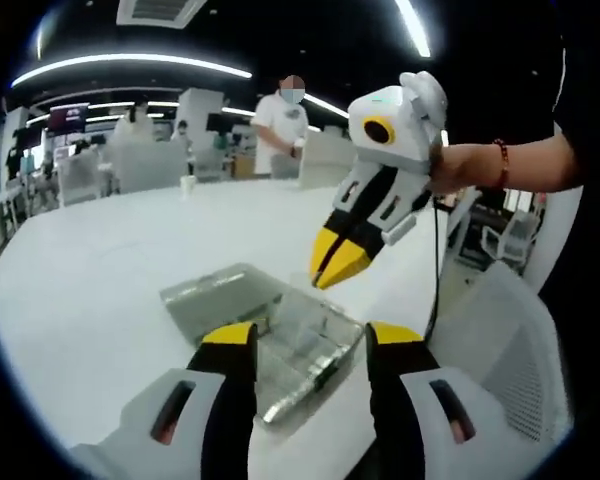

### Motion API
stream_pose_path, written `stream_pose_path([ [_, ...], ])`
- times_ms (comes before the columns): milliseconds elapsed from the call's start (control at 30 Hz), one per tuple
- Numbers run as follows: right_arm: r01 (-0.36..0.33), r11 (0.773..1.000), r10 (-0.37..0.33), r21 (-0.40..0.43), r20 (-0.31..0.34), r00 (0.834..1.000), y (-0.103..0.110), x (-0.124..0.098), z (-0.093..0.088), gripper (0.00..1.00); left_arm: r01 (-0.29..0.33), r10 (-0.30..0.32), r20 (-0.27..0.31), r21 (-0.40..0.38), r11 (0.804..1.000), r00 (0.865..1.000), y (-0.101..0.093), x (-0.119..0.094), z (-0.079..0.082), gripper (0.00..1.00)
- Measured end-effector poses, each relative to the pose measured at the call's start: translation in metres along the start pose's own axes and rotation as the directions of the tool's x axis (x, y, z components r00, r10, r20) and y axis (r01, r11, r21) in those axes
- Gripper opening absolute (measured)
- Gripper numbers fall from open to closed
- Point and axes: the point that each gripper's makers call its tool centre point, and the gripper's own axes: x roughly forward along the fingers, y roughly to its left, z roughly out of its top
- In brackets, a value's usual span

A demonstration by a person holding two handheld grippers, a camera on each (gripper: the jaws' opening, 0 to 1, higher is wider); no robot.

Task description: Insert the divider into the dual guide fixture by aligning both edges with the guide slots and pushing it downward to the bottom, including one-sided entry, uneven engagement, binding, and posture correction.

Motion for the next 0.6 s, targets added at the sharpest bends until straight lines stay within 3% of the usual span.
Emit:
stream_pose_path([
  [200, -0.002, 1.000, 0.002, -0.024, -0.011, 1.000, -0.002, 0.006, -0.004, 0.00, -0.010, 0.010, -0.002, -0.006, 1.000, 1.000, 0.005, -0.002, -0.001, 0.52],
  [600, -0.020, 0.999, 0.020, -0.031, -0.012, 1.000, -0.007, 0.014, -0.009, 0.00, -0.029, 0.029, 0.006, -0.026, 0.999, 1.000, 0.008, -0.004, -0.004, 0.52],
])
